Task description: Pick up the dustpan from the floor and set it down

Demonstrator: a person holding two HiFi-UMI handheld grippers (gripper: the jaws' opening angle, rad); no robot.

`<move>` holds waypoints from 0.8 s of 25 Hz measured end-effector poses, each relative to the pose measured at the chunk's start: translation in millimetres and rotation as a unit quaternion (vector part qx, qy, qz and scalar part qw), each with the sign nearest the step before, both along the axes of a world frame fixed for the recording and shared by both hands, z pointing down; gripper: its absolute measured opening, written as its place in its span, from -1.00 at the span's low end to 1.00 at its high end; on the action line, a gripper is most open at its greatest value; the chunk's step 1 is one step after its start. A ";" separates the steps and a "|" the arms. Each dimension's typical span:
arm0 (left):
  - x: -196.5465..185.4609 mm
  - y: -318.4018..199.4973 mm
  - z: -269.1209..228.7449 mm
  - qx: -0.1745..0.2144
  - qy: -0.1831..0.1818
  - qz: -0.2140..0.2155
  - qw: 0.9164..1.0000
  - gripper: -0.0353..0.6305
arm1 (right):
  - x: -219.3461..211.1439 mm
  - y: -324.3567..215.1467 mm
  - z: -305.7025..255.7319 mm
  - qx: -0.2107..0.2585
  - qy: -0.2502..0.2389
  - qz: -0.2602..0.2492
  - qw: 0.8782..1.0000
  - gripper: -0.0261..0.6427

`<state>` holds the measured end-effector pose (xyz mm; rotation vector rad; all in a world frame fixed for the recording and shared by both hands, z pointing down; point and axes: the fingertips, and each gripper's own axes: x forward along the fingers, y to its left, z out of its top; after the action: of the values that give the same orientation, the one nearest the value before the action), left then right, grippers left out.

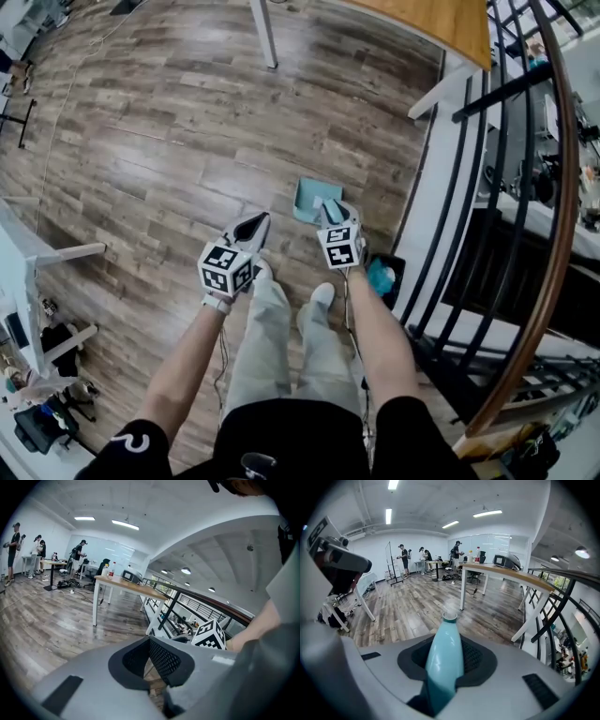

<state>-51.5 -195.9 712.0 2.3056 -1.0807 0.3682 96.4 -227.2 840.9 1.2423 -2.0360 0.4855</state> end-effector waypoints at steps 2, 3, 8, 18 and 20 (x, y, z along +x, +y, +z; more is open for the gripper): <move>-0.1 0.3 3.3 -0.004 0.000 -0.001 1.000 -0.90 | -3.0 7.7 8.7 -0.003 0.003 -0.009 1.000 -0.65; 0.2 0.1 4.4 -0.005 0.001 -0.002 1.000 -0.90 | -5.5 10.9 11.5 -0.002 0.004 -0.014 1.000 -0.65; -1.5 3.2 10.1 -0.007 0.002 -0.006 1.000 -0.90 | -21.4 30.1 25.3 -0.007 0.008 -0.026 1.000 -0.64; -4.5 16.4 19.7 -0.019 -0.002 -0.011 1.000 -0.90 | -23.5 68.0 48.4 -0.066 0.015 -0.029 0.997 -0.59; -4.7 18.3 21.7 -0.022 -0.004 -0.011 1.000 -0.90 | -23.4 75.3 52.6 -0.081 0.016 -0.037 0.996 -0.56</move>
<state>-56.2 -177.6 733.6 2.2534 -1.0894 0.3888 73.0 -151.9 893.5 1.0686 -1.9664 0.5788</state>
